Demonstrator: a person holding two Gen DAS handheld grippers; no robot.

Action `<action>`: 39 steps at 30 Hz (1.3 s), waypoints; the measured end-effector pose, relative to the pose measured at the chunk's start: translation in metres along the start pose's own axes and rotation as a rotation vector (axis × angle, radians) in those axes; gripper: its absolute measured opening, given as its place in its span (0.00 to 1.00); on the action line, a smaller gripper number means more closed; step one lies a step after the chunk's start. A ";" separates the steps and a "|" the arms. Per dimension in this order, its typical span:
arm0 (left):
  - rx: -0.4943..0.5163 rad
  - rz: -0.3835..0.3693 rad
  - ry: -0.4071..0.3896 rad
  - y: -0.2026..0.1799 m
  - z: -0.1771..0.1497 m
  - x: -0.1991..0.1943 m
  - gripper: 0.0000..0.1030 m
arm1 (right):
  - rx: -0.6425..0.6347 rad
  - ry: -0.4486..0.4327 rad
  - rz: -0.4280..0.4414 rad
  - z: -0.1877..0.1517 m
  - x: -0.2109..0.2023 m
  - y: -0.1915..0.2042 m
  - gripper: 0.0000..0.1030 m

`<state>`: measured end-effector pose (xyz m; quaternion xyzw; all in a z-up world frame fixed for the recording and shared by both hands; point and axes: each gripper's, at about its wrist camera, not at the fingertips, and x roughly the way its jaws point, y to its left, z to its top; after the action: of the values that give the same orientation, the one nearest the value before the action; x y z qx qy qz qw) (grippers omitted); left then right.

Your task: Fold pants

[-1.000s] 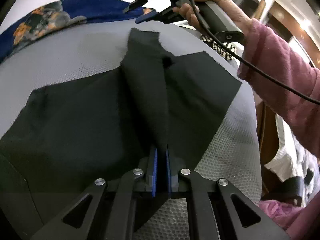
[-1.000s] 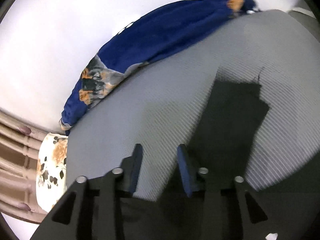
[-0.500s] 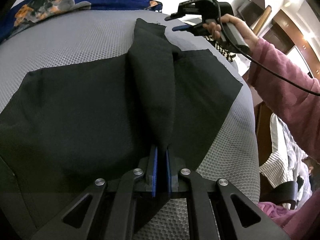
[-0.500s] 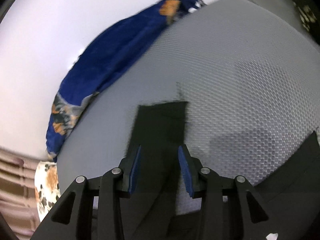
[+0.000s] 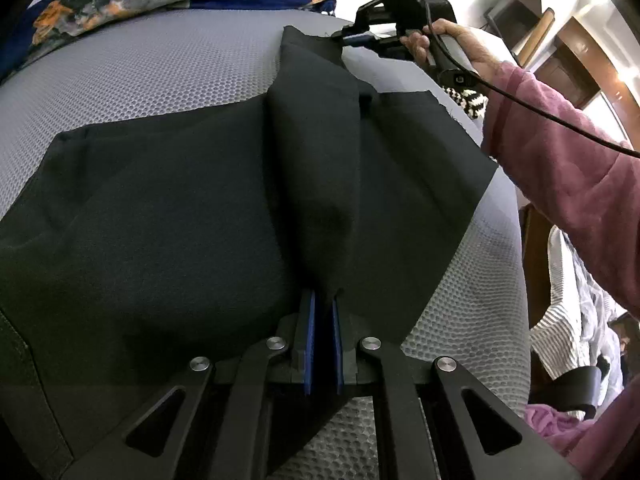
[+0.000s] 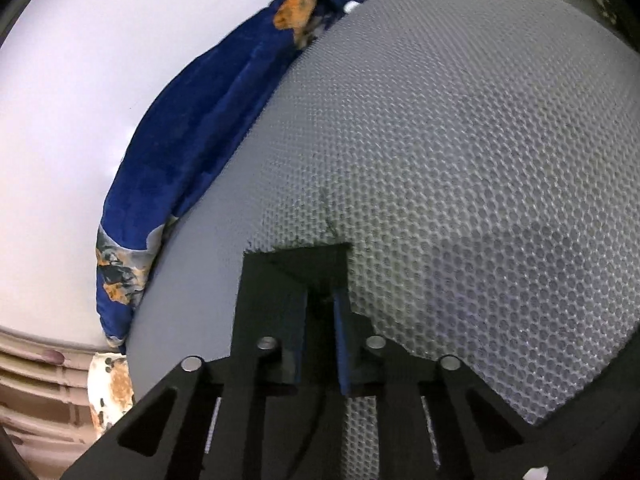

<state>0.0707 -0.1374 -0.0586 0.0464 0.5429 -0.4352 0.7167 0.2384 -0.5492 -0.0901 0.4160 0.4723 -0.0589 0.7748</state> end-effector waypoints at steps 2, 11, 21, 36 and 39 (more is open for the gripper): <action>0.000 0.001 0.000 0.000 0.000 0.000 0.08 | -0.025 0.006 0.000 -0.001 -0.001 0.007 0.10; 0.001 0.007 -0.002 -0.002 -0.002 0.000 0.08 | -0.071 0.023 -0.050 -0.006 0.014 0.015 0.14; 0.011 0.025 0.002 -0.006 -0.001 0.001 0.08 | -0.105 -0.040 -0.014 -0.009 -0.008 0.025 0.04; 0.307 0.100 0.040 -0.067 -0.014 0.012 0.08 | 0.050 -0.280 -0.326 -0.121 -0.202 -0.121 0.03; 0.329 0.097 0.067 -0.070 -0.016 0.017 0.08 | 0.143 -0.248 -0.354 -0.145 -0.199 -0.160 0.03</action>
<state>0.0121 -0.1821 -0.0508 0.2039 0.4853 -0.4810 0.7011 -0.0466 -0.6112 -0.0594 0.3701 0.4336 -0.2780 0.7731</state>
